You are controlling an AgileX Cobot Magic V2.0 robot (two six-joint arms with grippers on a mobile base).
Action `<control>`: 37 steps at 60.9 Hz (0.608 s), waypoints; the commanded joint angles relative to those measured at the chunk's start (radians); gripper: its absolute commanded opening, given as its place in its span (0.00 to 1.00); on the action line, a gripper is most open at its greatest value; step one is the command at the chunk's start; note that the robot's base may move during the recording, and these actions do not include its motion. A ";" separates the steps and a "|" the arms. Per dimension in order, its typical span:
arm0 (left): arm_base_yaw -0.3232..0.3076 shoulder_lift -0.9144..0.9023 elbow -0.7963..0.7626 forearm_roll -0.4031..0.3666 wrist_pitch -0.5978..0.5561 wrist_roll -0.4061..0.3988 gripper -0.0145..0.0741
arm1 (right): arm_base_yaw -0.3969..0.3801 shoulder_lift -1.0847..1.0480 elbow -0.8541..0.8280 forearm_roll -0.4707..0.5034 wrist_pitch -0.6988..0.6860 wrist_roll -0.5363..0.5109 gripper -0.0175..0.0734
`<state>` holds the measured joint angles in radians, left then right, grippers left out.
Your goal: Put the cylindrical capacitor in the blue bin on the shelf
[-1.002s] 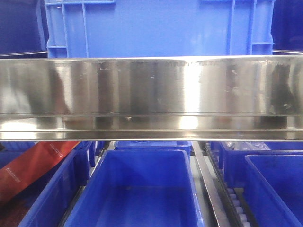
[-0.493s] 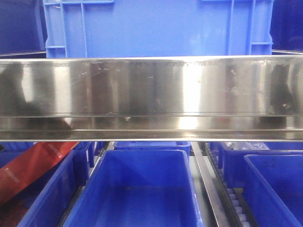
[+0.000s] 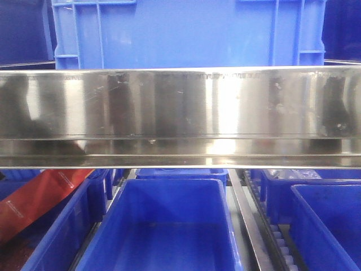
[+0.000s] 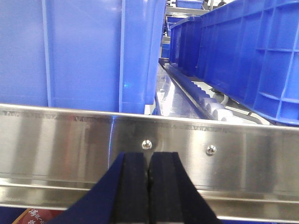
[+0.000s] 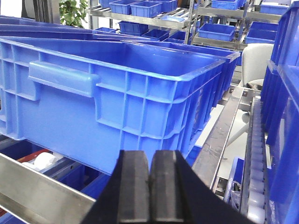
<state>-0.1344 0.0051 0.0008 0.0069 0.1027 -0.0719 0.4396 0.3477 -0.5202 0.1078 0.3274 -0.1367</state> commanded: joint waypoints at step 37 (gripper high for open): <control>0.002 -0.005 -0.001 -0.007 -0.022 0.002 0.04 | -0.085 -0.004 0.025 0.010 -0.100 -0.004 0.01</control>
<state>-0.1344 0.0051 0.0008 0.0069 0.1027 -0.0719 0.4005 0.3477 -0.5123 0.1172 0.2800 -0.1367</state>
